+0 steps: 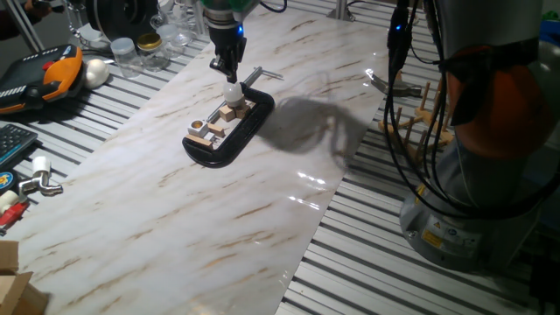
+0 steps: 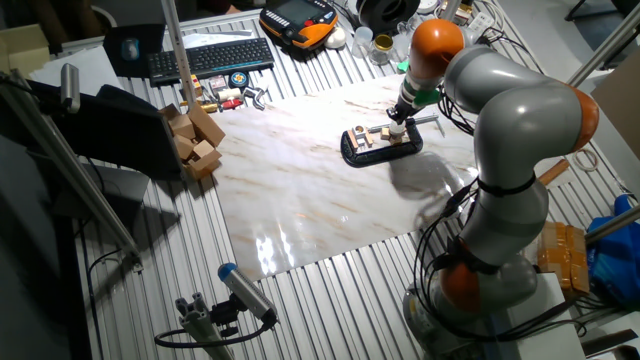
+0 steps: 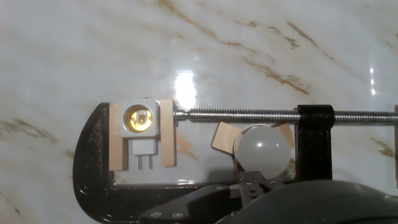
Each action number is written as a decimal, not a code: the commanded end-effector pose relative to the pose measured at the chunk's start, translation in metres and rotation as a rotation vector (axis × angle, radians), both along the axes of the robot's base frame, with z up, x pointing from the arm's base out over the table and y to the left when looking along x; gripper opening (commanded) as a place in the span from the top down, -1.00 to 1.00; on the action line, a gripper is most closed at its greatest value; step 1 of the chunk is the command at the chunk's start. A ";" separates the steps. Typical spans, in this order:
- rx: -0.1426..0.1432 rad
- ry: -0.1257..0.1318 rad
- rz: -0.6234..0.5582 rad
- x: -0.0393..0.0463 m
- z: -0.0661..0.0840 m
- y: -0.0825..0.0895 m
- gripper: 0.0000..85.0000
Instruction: Install the light bulb by rotating it
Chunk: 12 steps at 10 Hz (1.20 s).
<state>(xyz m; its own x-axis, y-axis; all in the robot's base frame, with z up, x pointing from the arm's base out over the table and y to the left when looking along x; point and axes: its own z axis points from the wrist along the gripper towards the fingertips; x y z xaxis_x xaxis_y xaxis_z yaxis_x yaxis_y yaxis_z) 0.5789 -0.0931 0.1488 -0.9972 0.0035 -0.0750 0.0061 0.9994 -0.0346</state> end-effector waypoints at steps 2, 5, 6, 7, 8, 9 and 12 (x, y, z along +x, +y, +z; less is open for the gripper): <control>0.001 0.003 0.008 0.0046 0.000 -0.004 1.00; -0.001 0.000 0.013 0.0087 -0.003 -0.007 1.00; -0.003 -0.002 0.014 0.0096 -0.005 -0.007 1.00; -0.003 -0.003 0.017 0.0103 -0.005 -0.009 1.00; -0.003 -0.003 0.019 0.0109 -0.006 -0.010 1.00; -0.002 -0.005 0.021 0.0114 -0.006 -0.010 1.00; 0.000 -0.006 0.021 0.0123 -0.008 -0.010 1.00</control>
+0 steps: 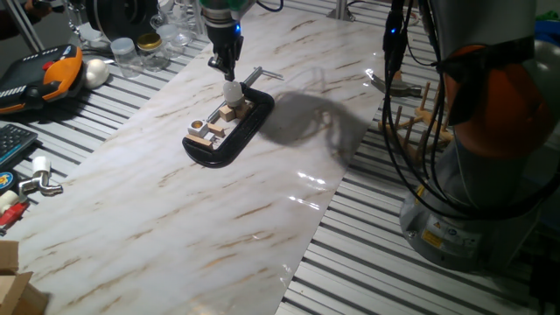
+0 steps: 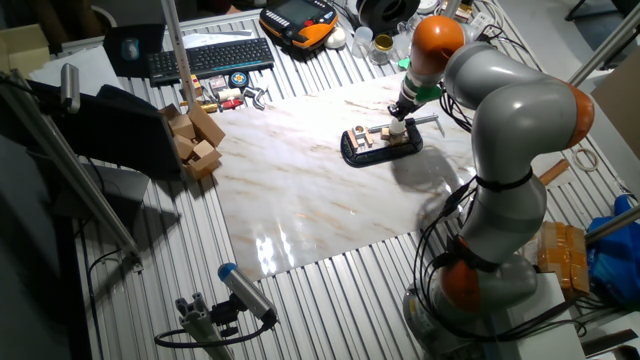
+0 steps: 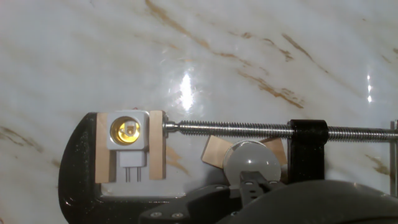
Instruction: Install the light bulb by rotating it
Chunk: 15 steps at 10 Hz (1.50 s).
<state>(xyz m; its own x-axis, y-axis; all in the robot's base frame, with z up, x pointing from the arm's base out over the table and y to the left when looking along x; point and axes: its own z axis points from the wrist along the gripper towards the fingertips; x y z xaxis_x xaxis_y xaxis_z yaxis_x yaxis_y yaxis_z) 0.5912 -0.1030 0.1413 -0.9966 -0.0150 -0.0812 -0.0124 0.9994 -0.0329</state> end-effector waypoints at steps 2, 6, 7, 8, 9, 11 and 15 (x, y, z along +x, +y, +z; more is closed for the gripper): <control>0.002 0.007 -0.023 0.0000 0.000 0.000 1.00; -0.019 0.027 -0.044 0.0000 0.000 0.000 1.00; -0.022 0.021 -0.042 0.0000 0.000 0.000 1.00; -0.014 0.021 -0.040 0.0000 0.000 0.000 1.00; -0.018 0.020 -0.034 0.0000 0.000 0.000 1.00; -0.023 0.022 -0.031 0.0000 0.000 0.000 1.00; -0.023 0.035 -0.046 0.0000 0.000 0.000 1.00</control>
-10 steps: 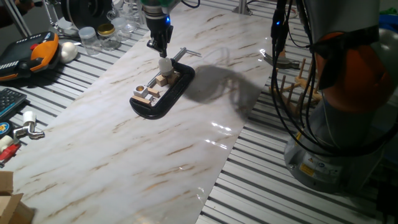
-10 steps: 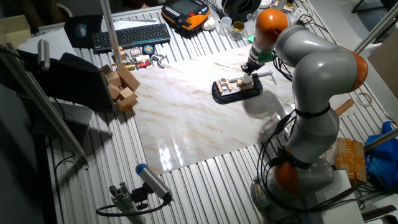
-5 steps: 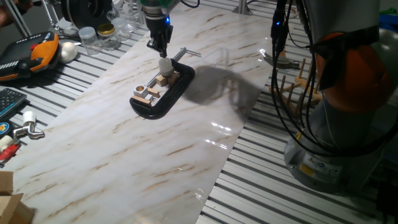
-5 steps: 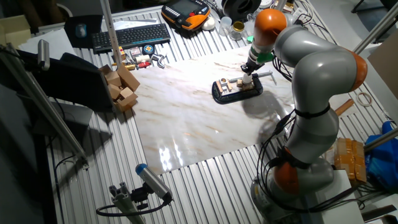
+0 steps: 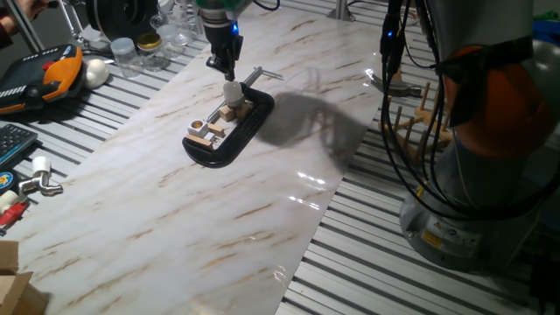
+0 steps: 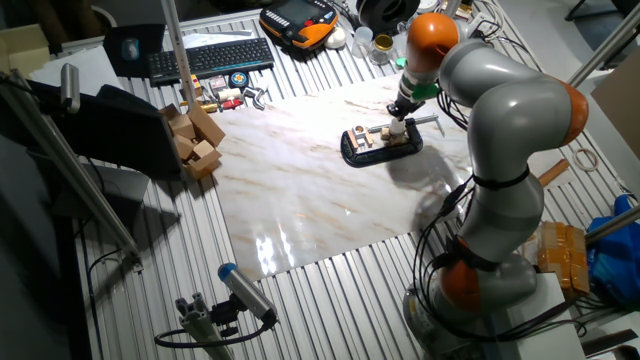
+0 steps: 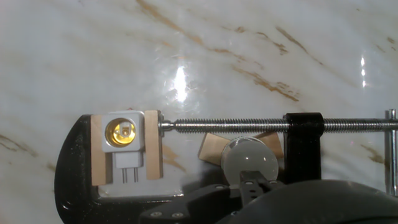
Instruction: Install the light bulb by rotating it
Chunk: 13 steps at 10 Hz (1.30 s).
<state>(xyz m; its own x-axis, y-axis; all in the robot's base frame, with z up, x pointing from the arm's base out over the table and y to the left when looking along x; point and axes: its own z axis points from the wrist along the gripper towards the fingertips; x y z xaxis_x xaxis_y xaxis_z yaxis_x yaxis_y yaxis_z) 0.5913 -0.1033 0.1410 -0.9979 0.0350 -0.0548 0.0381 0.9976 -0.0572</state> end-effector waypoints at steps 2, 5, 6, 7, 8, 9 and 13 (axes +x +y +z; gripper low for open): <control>0.003 -0.012 -0.001 -0.0001 0.000 0.000 1.00; 0.019 -0.028 -0.009 -0.0011 0.000 0.002 0.20; 0.019 -0.033 -0.010 -0.0012 0.000 0.002 0.20; 0.016 -0.036 -0.013 -0.0015 0.000 0.001 0.20; 0.007 -0.048 -0.011 -0.0017 0.001 0.001 -0.20; 0.003 -0.058 -0.013 -0.0019 0.001 0.001 -0.60; 0.001 -0.068 -0.006 -0.0028 -0.003 -0.004 -0.60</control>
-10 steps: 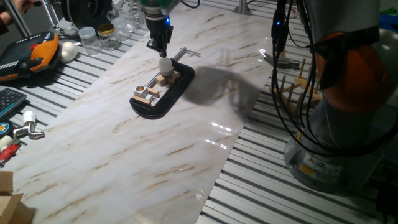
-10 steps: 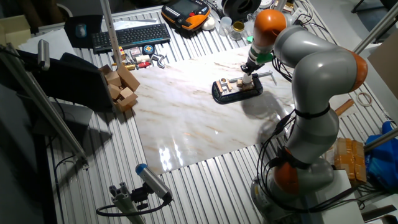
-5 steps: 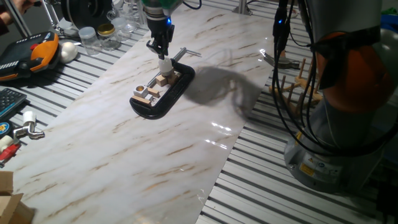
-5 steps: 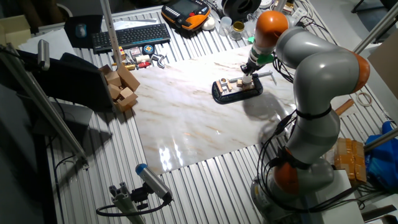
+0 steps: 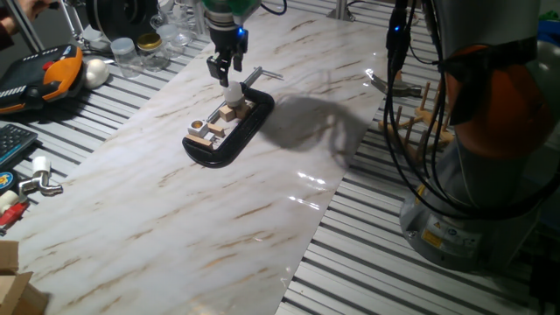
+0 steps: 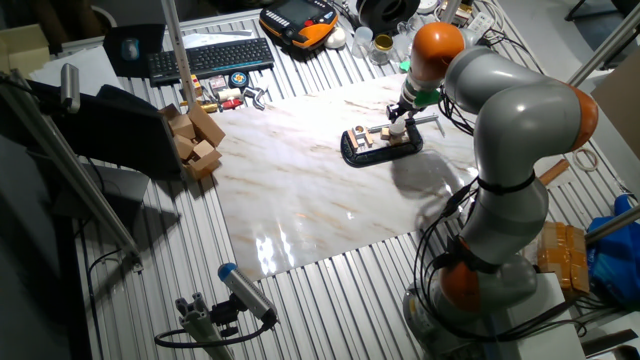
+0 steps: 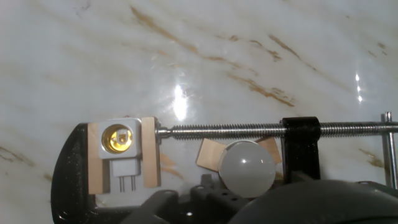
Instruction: Install the light bulb by rotating it
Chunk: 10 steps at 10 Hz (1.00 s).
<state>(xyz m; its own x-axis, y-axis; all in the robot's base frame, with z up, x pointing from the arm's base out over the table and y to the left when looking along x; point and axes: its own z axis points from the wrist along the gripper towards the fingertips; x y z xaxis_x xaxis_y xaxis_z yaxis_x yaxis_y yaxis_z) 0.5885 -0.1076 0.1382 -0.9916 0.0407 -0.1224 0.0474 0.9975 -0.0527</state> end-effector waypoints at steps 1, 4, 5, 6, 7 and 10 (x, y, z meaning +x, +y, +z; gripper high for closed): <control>0.001 0.001 0.008 0.0001 -0.002 -0.001 -0.60; 0.010 -0.008 0.015 0.0004 -0.011 -0.007 -0.20; 0.011 -0.010 0.015 0.0003 -0.013 -0.008 -0.20; 0.011 -0.010 0.012 -0.0003 -0.013 -0.008 -0.60; 0.010 -0.012 0.009 0.0000 -0.013 -0.008 -0.60; 0.007 -0.018 0.011 0.0013 -0.016 -0.007 -0.60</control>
